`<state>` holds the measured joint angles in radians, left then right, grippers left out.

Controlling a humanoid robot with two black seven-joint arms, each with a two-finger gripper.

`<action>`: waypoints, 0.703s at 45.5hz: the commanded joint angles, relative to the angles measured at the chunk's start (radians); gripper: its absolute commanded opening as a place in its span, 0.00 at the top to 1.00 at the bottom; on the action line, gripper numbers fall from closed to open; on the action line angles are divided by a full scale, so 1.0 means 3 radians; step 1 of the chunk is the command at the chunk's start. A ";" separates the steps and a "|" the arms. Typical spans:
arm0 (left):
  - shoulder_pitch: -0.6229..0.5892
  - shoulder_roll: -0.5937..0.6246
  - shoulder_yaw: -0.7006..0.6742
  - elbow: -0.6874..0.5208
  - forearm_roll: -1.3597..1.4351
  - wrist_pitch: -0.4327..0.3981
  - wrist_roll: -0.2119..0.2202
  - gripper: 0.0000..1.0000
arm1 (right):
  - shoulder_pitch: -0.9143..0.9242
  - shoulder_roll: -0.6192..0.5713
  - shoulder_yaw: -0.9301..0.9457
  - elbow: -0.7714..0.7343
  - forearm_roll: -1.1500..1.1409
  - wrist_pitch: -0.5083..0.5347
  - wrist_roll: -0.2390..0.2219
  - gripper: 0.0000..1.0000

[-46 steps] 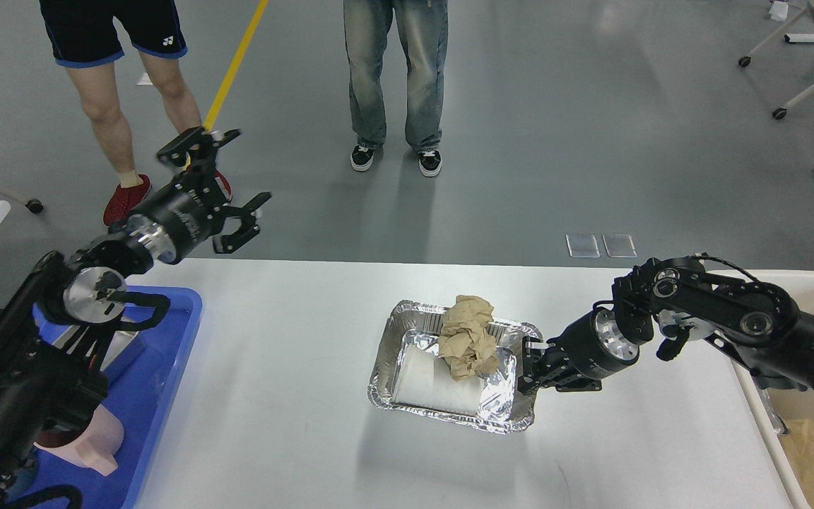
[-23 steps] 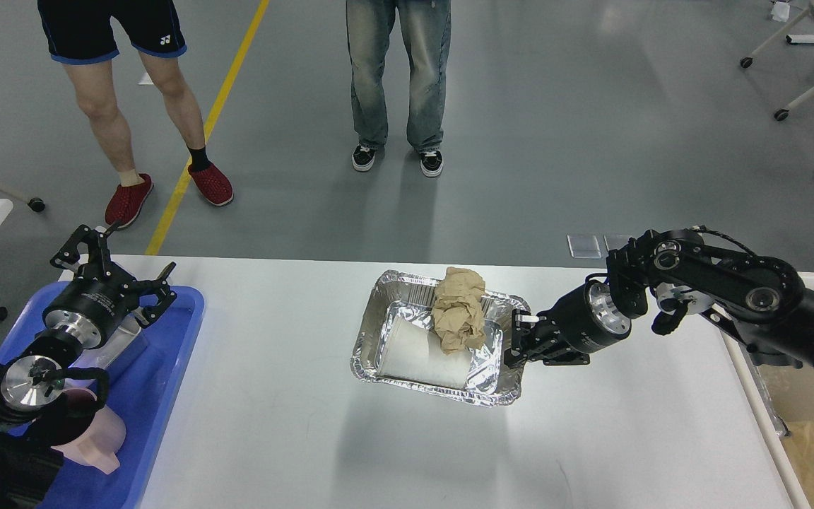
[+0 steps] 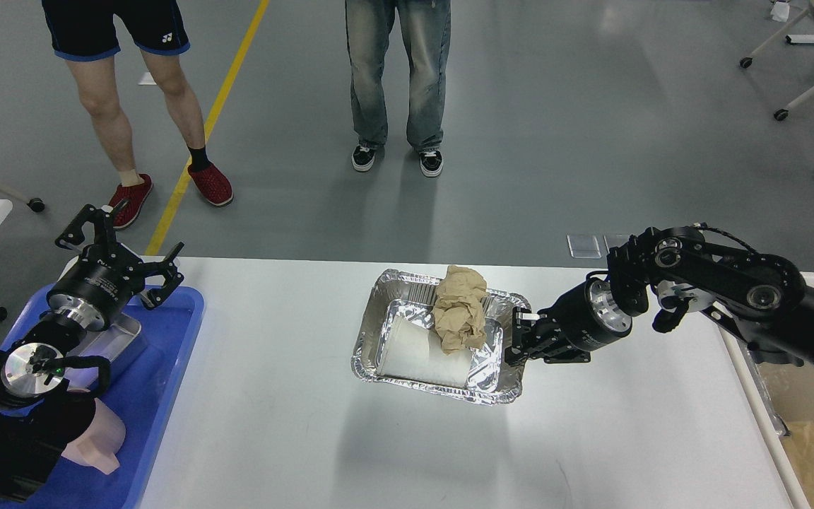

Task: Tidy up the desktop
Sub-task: 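Carry the foil tray with the right gripper into the white box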

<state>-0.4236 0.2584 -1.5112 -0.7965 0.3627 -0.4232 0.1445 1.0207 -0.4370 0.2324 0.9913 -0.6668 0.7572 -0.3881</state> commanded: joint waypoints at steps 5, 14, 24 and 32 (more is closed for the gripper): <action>-0.0040 -0.0033 0.0154 0.0042 0.0008 0.0015 -0.0006 0.03 | -0.0089 -0.0434 0.0294 -0.0057 -0.0002 -0.0008 0.0000 1.00; -0.0045 -0.0048 0.0236 0.0047 0.0003 0.0056 -0.0006 0.03 | -0.0451 -0.1079 0.0881 -0.0154 0.0003 -0.0013 0.0005 1.00; -0.0071 -0.0084 0.0241 0.0047 0.0003 0.0066 -0.0006 0.03 | -0.0994 -0.1468 0.1551 -0.0675 0.0003 -0.0156 0.0005 1.00; -0.0071 -0.0084 0.0241 0.0047 -0.0002 0.0137 -0.0001 0.03 | -0.1224 -0.1499 0.1879 -0.1396 0.0008 -0.0238 0.0026 1.00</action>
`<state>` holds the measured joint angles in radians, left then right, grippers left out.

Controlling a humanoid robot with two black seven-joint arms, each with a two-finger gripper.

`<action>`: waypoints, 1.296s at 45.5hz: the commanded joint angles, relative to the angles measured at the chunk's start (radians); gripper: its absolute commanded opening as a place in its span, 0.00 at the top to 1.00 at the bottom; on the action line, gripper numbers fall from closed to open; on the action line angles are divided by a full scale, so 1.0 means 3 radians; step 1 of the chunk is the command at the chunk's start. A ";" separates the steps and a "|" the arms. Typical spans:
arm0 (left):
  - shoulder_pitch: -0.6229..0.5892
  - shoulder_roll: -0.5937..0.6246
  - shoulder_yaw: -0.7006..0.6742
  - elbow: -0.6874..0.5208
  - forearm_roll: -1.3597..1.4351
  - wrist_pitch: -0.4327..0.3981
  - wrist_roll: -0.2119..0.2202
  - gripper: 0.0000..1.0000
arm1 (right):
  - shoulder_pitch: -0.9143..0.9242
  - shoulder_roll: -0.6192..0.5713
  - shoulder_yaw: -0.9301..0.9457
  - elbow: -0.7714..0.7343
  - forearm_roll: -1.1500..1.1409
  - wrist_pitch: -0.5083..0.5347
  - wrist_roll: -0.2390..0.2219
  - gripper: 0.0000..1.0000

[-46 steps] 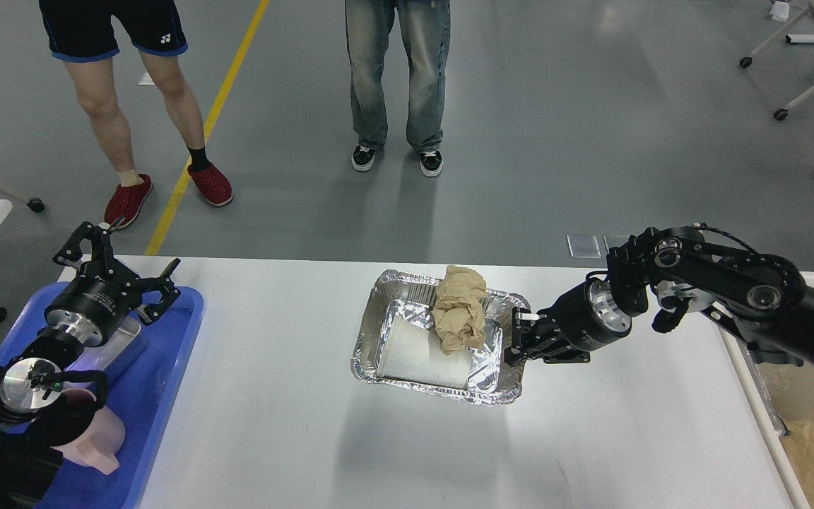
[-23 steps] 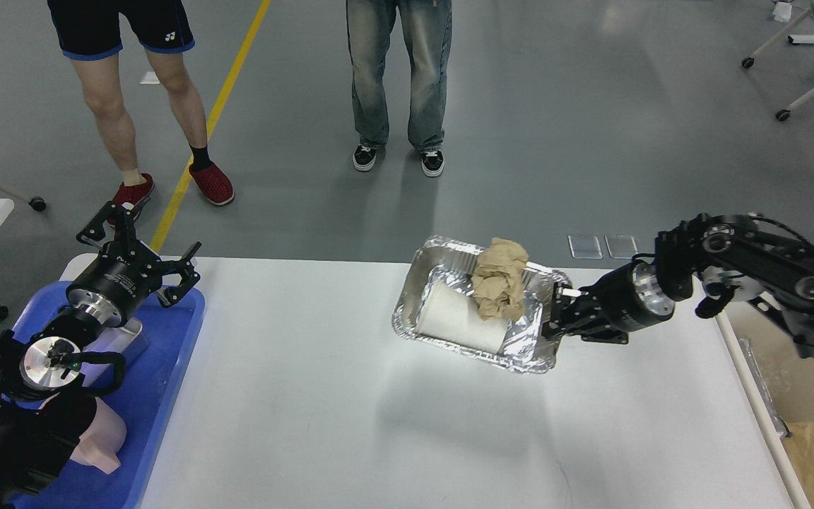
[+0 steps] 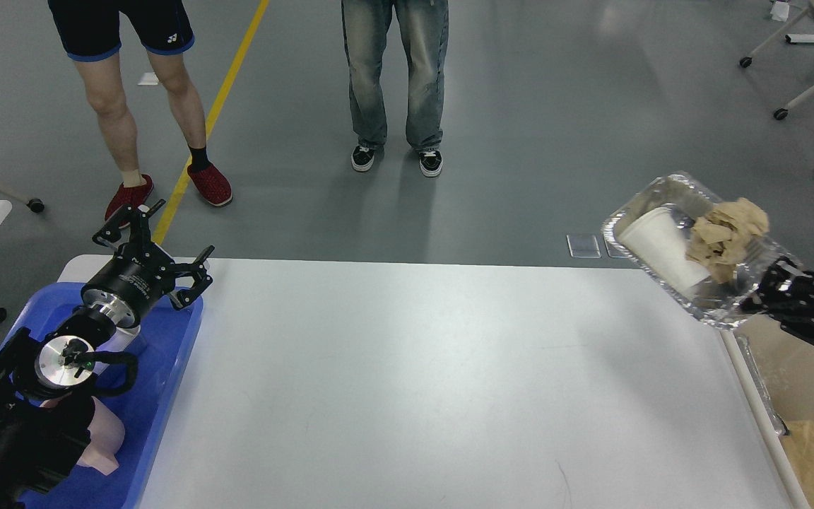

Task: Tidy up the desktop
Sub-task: 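Carry the foil tray with the right gripper into the white box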

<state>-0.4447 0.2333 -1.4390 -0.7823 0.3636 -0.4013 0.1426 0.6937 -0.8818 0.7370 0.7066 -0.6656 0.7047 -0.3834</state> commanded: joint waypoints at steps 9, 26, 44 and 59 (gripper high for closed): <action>0.0020 -0.0006 0.0016 0.0000 -0.0010 0.0228 0.0010 0.03 | -0.0379 -0.0001 0.0345 -0.0745 0.0004 -0.0390 0.0015 1.00; 0.0025 0.0020 0.0092 0.0000 -0.0010 0.0397 0.0061 0.03 | -0.0891 0.0076 0.0340 -0.0765 0.0158 -0.1065 0.0015 0.95; 0.0035 0.0015 0.0097 -0.0005 0.0005 0.0330 0.0067 0.03 | -0.0906 0.0286 0.0345 -0.1005 0.0183 -0.1480 0.0020 0.00; -0.0006 -0.0001 0.0097 0.0000 0.0000 0.0341 0.0056 0.03 | -0.0616 0.0367 0.0519 -0.0980 0.0281 -0.1485 0.0036 0.00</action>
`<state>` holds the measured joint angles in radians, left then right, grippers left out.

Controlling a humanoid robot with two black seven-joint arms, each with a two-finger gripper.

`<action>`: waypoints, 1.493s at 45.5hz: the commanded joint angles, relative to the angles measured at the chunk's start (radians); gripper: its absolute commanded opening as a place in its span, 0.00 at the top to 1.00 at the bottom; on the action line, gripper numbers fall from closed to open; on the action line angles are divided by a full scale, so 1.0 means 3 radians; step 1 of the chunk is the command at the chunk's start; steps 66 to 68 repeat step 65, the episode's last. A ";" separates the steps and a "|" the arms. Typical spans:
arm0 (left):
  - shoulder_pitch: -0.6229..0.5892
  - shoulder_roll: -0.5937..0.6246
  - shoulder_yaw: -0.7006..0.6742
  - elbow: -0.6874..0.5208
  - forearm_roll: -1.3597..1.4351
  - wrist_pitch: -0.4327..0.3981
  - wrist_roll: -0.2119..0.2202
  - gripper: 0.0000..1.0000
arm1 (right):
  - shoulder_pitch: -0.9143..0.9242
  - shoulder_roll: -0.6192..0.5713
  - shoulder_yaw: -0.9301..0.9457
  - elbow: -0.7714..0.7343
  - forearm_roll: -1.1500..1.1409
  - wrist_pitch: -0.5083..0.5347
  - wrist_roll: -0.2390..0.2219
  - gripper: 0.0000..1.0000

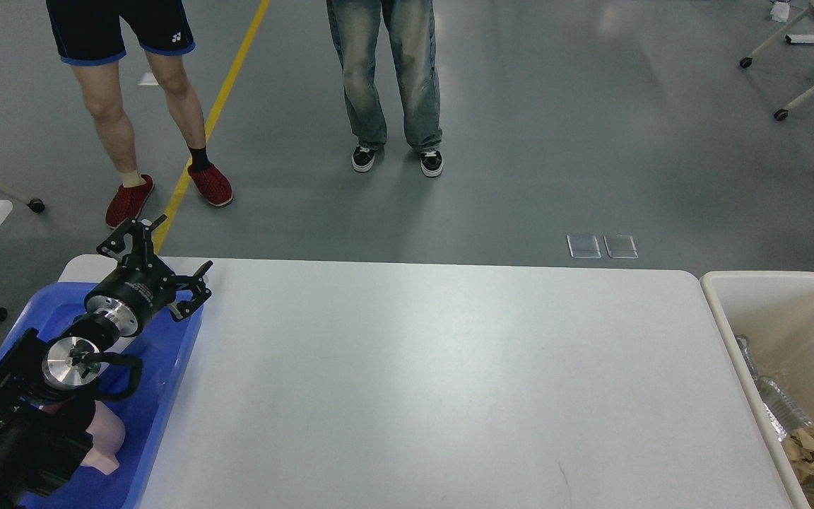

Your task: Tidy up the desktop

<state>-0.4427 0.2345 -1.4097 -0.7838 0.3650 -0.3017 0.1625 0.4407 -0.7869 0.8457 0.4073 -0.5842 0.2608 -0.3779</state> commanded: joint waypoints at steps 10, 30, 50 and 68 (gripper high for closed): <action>-0.0002 -0.0071 0.0000 0.0000 -0.0005 0.0029 -0.0015 0.03 | 0.0755 0.0552 0.0780 0.0007 0.0045 -0.0220 0.0022 0.00; -0.0038 -0.0071 -0.0010 0.0000 -0.0020 0.0065 -0.0051 0.03 | 0.1399 0.1493 0.1138 0.0043 0.0167 -0.0251 0.0773 0.00; -0.0089 -0.0188 0.0000 0.0005 -0.0020 0.0146 -0.0056 0.03 | 0.1313 0.2040 0.1323 0.0059 0.0393 -0.0230 0.1873 0.00; -0.0125 -0.0270 0.0000 0.0030 -0.0015 0.0187 -0.0061 0.03 | 0.1134 0.2173 0.1527 0.0059 0.0781 -0.0266 0.1889 0.00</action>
